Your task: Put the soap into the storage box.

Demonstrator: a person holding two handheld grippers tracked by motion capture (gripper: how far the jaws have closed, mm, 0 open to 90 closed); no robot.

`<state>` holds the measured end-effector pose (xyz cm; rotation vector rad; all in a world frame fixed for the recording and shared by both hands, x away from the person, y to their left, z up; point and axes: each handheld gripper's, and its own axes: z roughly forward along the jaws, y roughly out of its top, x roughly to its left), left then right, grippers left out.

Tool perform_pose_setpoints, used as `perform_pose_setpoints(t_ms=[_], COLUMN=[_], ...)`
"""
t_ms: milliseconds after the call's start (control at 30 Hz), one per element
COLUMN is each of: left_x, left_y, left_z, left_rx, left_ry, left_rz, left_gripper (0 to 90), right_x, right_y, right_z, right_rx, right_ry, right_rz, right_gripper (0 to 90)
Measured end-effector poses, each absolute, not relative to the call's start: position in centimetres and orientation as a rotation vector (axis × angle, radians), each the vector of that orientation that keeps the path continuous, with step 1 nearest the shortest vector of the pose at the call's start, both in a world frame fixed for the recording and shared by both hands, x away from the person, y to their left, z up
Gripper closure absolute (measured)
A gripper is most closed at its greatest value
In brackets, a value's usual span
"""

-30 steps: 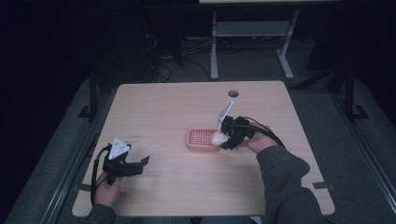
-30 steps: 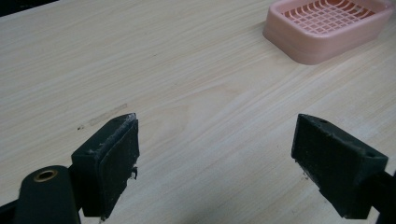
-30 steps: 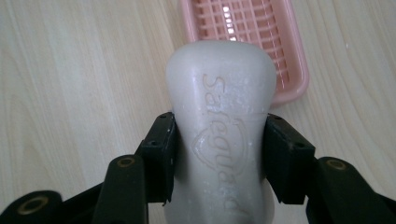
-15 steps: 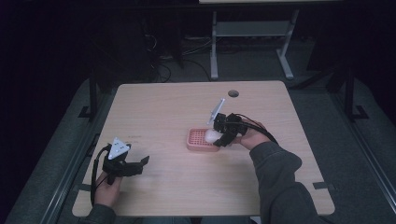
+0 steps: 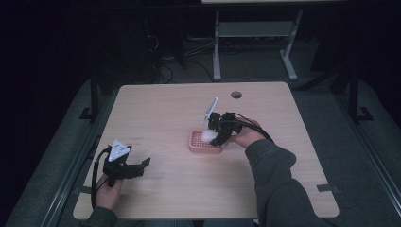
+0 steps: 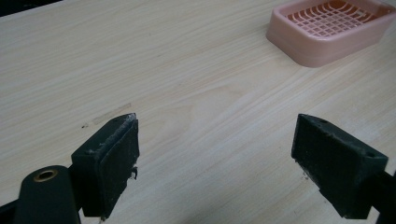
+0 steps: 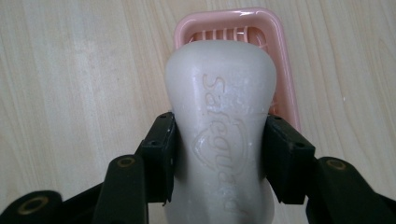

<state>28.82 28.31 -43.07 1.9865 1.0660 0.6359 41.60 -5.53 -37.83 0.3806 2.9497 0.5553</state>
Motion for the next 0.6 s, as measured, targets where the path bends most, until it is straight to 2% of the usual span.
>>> perform_pose_setpoints(t_ms=[600], left_x=[28.8], left_y=[28.1], left_z=[-43.1], left_rx=[1.984], left_ry=[1.061], left_rz=[0.633], left_gripper=[14.7], right_x=[43.2], right_y=[-4.0], right_z=[-39.2], right_rx=[0.417], right_ry=[2.967], right_rz=[0.551], right_gripper=[48.8])
